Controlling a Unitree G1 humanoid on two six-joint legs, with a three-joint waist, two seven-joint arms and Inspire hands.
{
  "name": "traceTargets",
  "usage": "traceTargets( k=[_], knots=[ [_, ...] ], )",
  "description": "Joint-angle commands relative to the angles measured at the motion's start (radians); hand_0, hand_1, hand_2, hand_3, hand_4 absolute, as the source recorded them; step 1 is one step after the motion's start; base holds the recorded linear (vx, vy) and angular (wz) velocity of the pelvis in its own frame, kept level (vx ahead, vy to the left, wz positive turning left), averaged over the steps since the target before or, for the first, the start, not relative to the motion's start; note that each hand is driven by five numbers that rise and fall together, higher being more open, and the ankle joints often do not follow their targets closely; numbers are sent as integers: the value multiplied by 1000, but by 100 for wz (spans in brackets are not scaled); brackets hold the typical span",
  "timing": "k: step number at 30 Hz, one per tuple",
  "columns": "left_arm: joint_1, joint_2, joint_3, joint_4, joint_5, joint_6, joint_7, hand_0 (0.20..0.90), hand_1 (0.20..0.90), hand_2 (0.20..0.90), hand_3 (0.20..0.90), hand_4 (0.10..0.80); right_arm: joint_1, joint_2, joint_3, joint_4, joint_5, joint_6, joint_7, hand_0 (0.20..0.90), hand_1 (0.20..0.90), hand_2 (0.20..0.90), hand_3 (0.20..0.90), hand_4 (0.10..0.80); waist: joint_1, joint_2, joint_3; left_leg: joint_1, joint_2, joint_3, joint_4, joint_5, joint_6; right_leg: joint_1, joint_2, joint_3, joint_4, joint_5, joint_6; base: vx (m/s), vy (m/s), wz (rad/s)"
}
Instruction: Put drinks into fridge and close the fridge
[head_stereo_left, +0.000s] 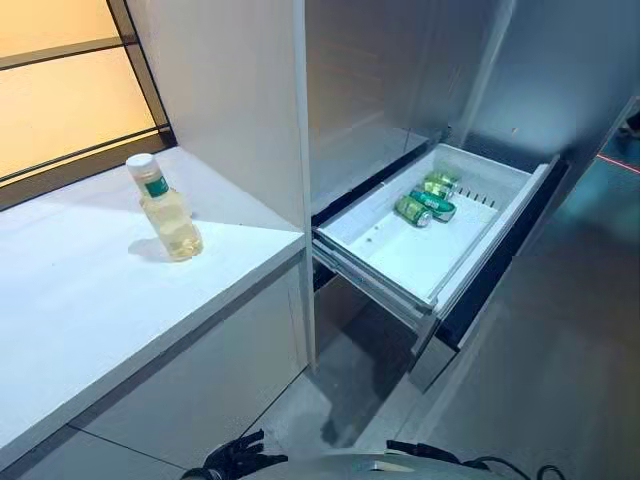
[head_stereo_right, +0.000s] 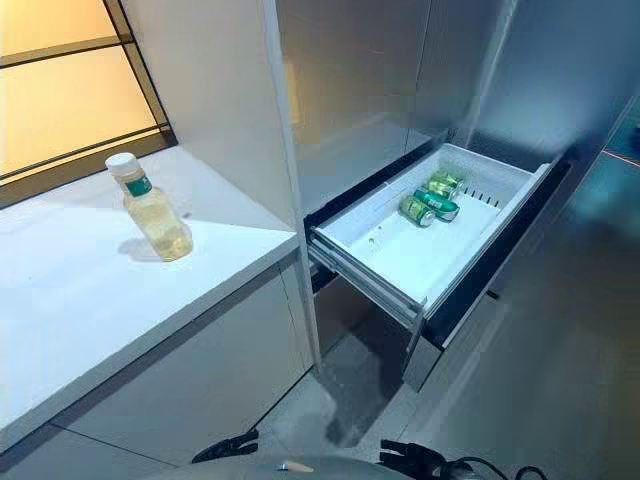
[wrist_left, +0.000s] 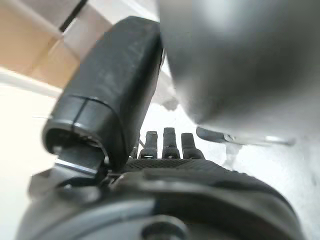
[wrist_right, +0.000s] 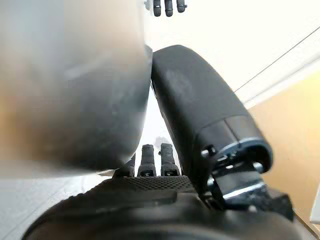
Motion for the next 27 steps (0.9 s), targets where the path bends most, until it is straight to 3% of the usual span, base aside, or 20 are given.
traceTargets(
  k=[1,6,9,16,19,22,23,27],
  knots=[
    [-69,-44,45,39,-33,-61,-20,900,900,900,900,800,-27,31,-12,34,27,-13,29,900,900,900,900,800,27,-7,12,17,-17,85,6,-60,31,-39,-32,-9,16,60,50,0,0,0],
    [-73,-39,46,36,24,-110,49,900,900,900,900,800,-27,30,-12,32,32,-7,30,900,900,900,900,800,28,-7,10,19,-18,83,6,-59,30,-35,-33,-11,16,58,50,0,0,0],
    [-83,-29,7,35,217,-163,150,900,900,900,900,800,-28,31,-1,33,46,5,32,900,900,900,900,800,26,-7,7,19,-18,82,6,-58,29,-35,-31,-8,17,56,50,0,0,0],
    [-125,24,-117,-78,255,-159,-11,900,900,900,900,800,-42,-9,21,5,34,31,47,900,900,900,900,800,11,13,17,18,-13,89,6,-57,25,-43,-28,4,23,53,57,-8,10,-1],
    [-145,79,-153,-233,199,-72,-130,900,900,900,900,800,-43,-43,17,-26,20,47,60,900,900,900,900,800,9,26,21,14,-11,91,6,-53,23,-49,-29,5,26,54,62,-39,37,-2],
    [-160,160,-169,-437,76,64,-294,900,900,900,900,800,-37,-66,18,-66,22,68,64,900,900,900,900,800,10,34,24,9,-11,92,6,-50,24,-55,-31,4,27,57,65,-34,15,1],
    [-168,202,-170,-550,14,141,-357,900,900,900,900,800,-31,-72,21,-88,28,80,58,900,900,900,900,800,11,35,25,6,-12,90,6,-50,24,-57,-32,2,26,59,67,0,0,0],
    [-185,293,-114,-852,-219,303,-501,900,900,900,900,800,-5,-87,18,-152,33,106,43,900,900,900,900,800,16,36,24,-1,-14,87,6,-48,27,-60,-35,-2,22,66,70,-6,-3,1]
  ],
)
